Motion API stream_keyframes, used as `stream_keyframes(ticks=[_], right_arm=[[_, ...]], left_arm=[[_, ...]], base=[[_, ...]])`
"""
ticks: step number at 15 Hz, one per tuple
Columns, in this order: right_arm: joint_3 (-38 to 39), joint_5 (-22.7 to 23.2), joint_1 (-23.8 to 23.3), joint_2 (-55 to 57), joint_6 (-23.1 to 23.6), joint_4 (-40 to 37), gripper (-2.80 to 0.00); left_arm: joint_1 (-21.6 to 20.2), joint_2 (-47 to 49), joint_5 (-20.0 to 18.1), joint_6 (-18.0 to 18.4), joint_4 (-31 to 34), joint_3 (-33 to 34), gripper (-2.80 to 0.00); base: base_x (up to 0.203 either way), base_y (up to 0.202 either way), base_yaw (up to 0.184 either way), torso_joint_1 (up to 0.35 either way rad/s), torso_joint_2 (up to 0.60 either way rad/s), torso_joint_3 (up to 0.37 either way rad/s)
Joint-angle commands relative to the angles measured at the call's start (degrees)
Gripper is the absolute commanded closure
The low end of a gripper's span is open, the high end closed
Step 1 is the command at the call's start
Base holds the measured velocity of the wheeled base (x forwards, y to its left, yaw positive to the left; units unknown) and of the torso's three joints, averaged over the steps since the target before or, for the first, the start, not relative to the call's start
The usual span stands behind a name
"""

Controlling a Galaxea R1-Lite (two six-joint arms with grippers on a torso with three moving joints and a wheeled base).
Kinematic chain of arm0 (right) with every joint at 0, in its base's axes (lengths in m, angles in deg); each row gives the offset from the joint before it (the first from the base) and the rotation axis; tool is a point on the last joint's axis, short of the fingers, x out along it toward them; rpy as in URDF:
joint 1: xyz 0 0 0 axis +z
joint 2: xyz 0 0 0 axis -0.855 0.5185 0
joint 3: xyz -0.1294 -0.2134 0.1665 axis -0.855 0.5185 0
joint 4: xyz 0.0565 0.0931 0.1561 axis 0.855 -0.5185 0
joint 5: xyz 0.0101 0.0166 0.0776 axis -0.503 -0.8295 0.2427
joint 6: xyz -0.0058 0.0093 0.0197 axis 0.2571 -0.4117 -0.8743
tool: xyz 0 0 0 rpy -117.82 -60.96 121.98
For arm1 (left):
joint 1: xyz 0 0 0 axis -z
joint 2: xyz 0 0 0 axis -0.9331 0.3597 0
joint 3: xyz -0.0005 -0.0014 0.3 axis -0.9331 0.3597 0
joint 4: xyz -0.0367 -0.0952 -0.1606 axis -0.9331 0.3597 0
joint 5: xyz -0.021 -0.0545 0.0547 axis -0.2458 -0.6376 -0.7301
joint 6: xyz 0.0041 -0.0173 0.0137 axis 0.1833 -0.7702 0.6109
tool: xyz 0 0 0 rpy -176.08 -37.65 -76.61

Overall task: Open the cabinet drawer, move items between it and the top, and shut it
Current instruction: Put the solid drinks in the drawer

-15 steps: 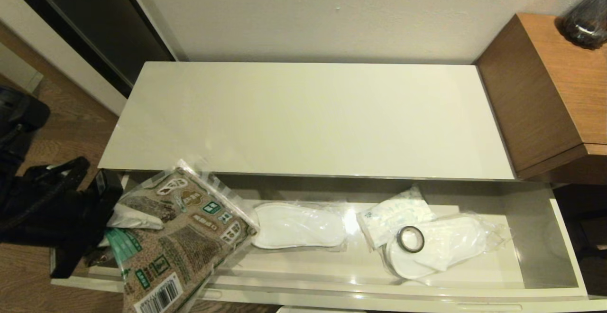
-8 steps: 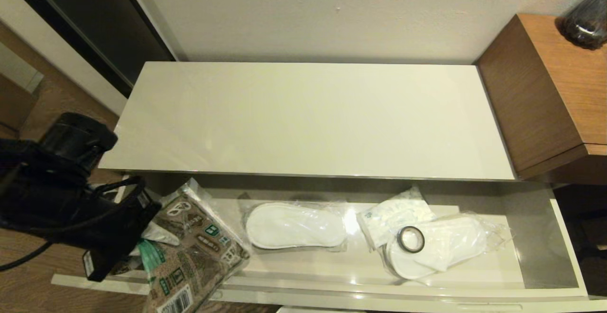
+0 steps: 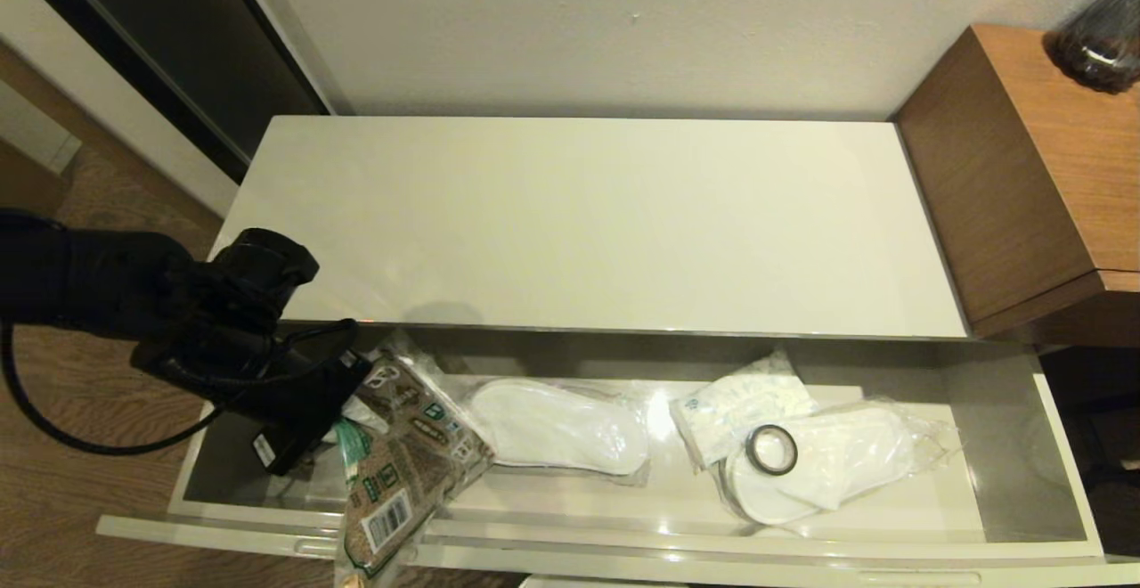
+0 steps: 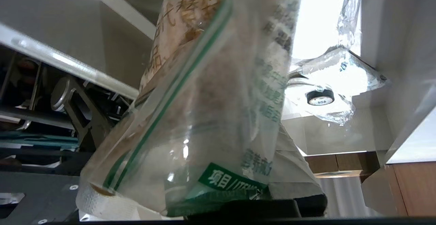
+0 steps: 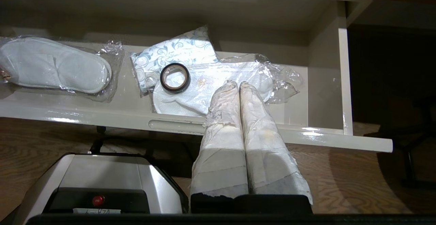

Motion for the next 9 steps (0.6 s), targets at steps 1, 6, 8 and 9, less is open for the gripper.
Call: stream_keyframes(ticks=[1, 6, 8, 9], right_arm=[[0.1, 0.0, 0.0, 0.1, 0.1, 0.0, 0.0], [0.1, 0.0, 0.0, 0.1, 0.1, 0.0, 0.0], [0.1, 0.0, 0.0, 0.1, 0.1, 0.0, 0.0], [0.1, 0.0, 0.0, 0.1, 0.1, 0.0, 0.0]], left_arm=[[0.0, 4.6, 0.0, -0.3, 0.2, -2.9, -2.8], [-0.2, 2.3, 0.5, -0.1, 0.2, -4.2, -2.8], [-0.4, -0.3, 0.4, 0.0, 0.3, -5.7, -2.8], [-0.6, -1.7, 0.4, 0.1, 0.4, -6.8, -2.8]], base=[[0.0, 0.0, 0.0, 0.0, 0.0, 0.0], [0.0, 0.0, 0.0, 0.0, 0.0, 0.0], [0.0, 0.0, 0.0, 0.0, 0.0, 0.0], [0.0, 0.0, 0.0, 0.0, 0.0, 0.0]])
